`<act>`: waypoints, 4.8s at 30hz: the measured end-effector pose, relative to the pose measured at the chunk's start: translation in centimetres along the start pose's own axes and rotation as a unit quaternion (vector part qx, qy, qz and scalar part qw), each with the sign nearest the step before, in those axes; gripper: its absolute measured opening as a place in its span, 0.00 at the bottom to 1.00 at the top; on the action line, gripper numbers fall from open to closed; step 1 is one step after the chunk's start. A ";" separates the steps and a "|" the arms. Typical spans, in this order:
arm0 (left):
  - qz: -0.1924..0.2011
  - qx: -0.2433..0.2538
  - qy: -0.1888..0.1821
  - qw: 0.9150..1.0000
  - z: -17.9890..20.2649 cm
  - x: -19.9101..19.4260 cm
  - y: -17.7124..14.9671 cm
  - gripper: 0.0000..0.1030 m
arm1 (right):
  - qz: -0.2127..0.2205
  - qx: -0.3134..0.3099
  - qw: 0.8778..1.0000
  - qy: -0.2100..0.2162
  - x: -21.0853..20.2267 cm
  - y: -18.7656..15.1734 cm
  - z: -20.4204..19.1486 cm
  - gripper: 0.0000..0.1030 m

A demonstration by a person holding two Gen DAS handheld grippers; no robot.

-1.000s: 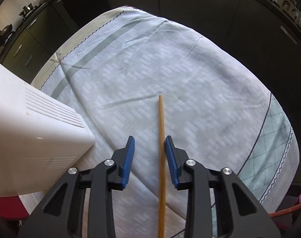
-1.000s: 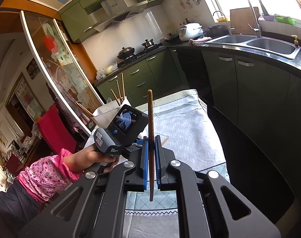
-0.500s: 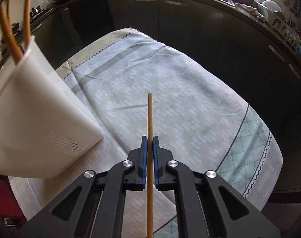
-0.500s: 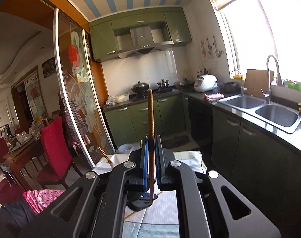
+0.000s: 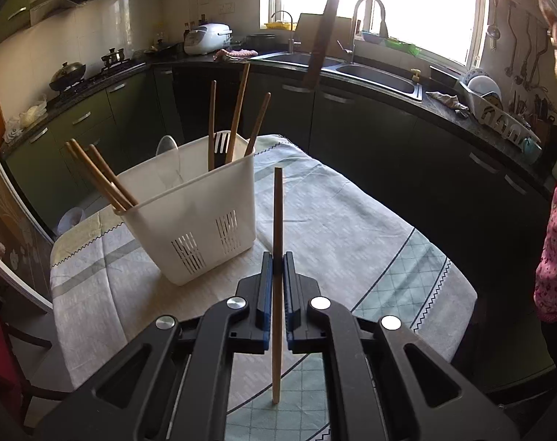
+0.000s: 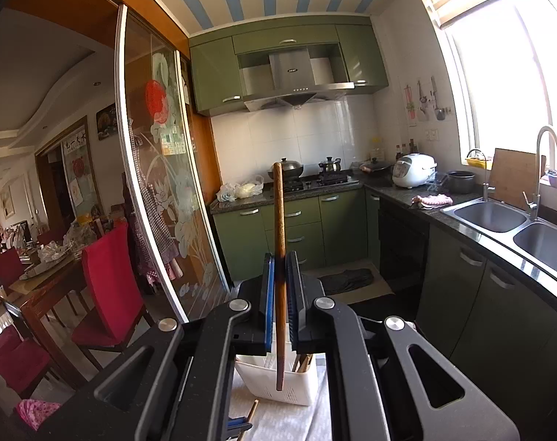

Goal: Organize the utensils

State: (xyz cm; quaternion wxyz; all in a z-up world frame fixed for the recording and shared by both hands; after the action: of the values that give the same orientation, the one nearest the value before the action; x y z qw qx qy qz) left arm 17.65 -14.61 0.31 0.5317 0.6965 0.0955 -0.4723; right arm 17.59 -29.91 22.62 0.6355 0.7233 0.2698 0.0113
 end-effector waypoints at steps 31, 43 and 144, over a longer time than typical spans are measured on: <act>0.117 -0.038 0.055 0.991 -3.9 -10.2 5.7 0.05 | -0.068 0.010 0.997 -0.033 9.4 -12.7 0.4 0.35; 0.183 -0.077 0.105 0.974 -5.6 -10.8 13.0 0.05 | -0.091 0.137 0.986 -0.018 -0.6 -25.8 5.9 0.37; 0.147 -0.235 0.242 0.930 -2.0 -11.3 -18.6 0.93 | -0.082 0.015 0.993 -0.082 -5.2 -28.7 -0.4 0.95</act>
State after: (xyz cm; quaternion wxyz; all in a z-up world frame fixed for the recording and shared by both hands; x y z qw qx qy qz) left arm 0.89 -1.05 -3.18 0.7044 0.6511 0.2256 -0.1701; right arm 2.25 -30.31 -2.19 0.6434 0.7065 0.2756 -0.1045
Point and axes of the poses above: each gripper's, at about its wrist camera, not at the fingertips, and x roughly the way its jaws point, z to its right, y to its top, the point moved 2 cm from there along x, roughly the way its jaws point, and after that the axes turned 4 degrees about -z, right-handed, at the moved point
